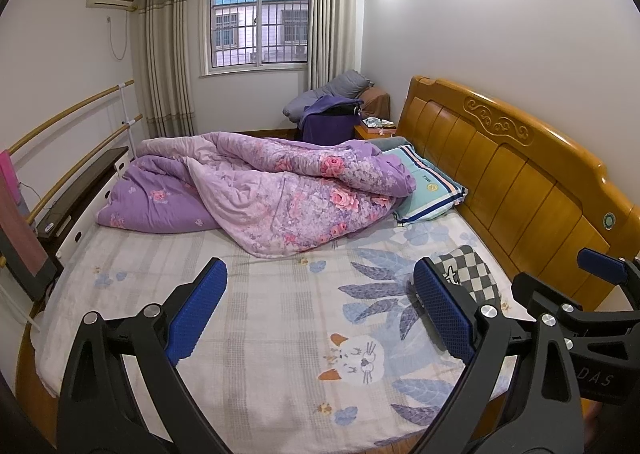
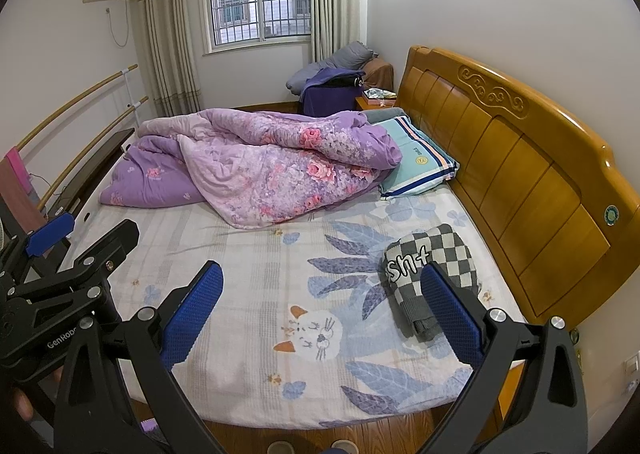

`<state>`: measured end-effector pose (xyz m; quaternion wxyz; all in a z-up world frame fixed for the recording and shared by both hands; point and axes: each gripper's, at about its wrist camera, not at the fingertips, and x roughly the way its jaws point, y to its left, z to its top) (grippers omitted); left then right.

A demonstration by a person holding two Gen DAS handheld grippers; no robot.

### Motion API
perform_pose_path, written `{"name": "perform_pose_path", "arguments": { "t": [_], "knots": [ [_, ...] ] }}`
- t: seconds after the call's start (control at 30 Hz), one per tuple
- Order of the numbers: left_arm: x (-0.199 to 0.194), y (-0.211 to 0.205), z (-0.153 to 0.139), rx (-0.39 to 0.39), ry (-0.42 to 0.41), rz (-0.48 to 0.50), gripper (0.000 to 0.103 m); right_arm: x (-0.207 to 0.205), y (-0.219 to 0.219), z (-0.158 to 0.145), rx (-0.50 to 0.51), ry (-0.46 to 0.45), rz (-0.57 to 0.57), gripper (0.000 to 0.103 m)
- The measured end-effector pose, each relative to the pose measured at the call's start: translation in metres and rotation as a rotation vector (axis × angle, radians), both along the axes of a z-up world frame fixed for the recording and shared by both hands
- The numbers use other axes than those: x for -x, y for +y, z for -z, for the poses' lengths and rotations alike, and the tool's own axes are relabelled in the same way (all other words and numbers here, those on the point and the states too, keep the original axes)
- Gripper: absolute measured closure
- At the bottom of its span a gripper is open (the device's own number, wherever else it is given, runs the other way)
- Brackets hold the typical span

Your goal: Fold large clothes

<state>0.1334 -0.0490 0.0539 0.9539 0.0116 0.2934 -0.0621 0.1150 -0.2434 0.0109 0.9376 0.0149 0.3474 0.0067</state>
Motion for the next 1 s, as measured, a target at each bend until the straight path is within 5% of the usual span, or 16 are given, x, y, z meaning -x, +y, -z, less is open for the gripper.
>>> {"name": "perform_pose_path", "arguments": {
  "t": [1.0],
  "knots": [
    [-0.007, 0.010, 0.018, -0.008, 0.061, 0.026, 0.008, -0.011, 0.006, 0.013, -0.019, 0.066, 0.030, 0.008]
  ]
}}
